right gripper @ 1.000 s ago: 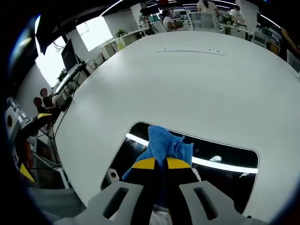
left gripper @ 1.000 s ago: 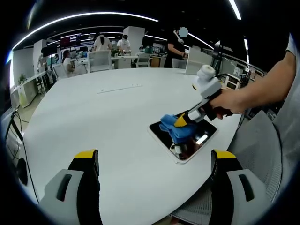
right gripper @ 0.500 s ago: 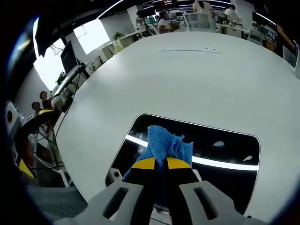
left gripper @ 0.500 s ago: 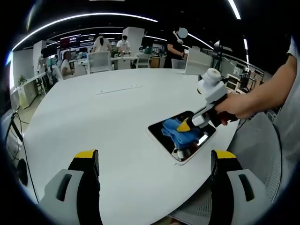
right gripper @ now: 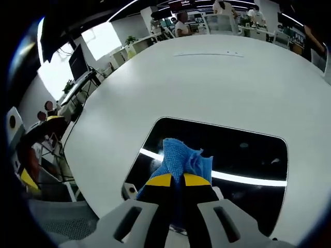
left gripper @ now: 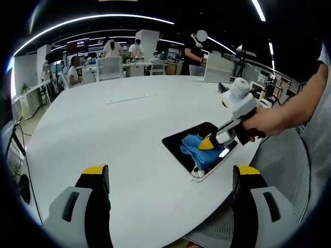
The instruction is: Wipe the mirror surface with the cleaning cloth until all visible marks leave the cleaned area.
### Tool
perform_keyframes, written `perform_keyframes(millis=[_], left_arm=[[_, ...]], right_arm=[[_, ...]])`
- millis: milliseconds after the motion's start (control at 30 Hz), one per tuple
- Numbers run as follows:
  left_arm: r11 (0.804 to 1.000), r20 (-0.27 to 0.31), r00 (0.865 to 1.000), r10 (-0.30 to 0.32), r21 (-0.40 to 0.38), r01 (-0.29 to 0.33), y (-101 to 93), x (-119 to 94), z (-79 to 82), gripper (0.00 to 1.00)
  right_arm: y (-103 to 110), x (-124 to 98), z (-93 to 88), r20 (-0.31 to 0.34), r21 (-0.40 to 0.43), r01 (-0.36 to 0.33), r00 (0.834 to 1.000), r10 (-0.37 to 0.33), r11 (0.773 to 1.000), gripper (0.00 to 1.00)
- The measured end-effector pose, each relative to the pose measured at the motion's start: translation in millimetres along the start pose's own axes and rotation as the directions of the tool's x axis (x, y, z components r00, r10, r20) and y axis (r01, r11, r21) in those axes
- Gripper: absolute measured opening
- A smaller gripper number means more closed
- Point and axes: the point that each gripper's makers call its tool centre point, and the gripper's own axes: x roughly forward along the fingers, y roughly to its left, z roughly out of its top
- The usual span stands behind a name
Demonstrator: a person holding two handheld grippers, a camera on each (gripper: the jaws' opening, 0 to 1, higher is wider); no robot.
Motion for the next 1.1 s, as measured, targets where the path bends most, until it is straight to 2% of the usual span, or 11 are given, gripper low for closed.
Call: perform_keyframes(millis=[500, 1100], left_arm=[[1.000, 0.010, 1.000, 0.016, -0.002, -0.016, -0.4, -3, 0.9, 0.99], [1.000, -0.002, 1.000, -0.026, 0.003, 0.026, -12.8, 1, -1.2, 0.99]], right_arm=[[7, -7, -13.1, -0.006, 0.014, -0.012, 1.000, 0.012, 1.000, 0.00], [17, -16, -31.5, -0.047, 0.037, -0.043, 0.998, 0.044, 0.998, 0.00]])
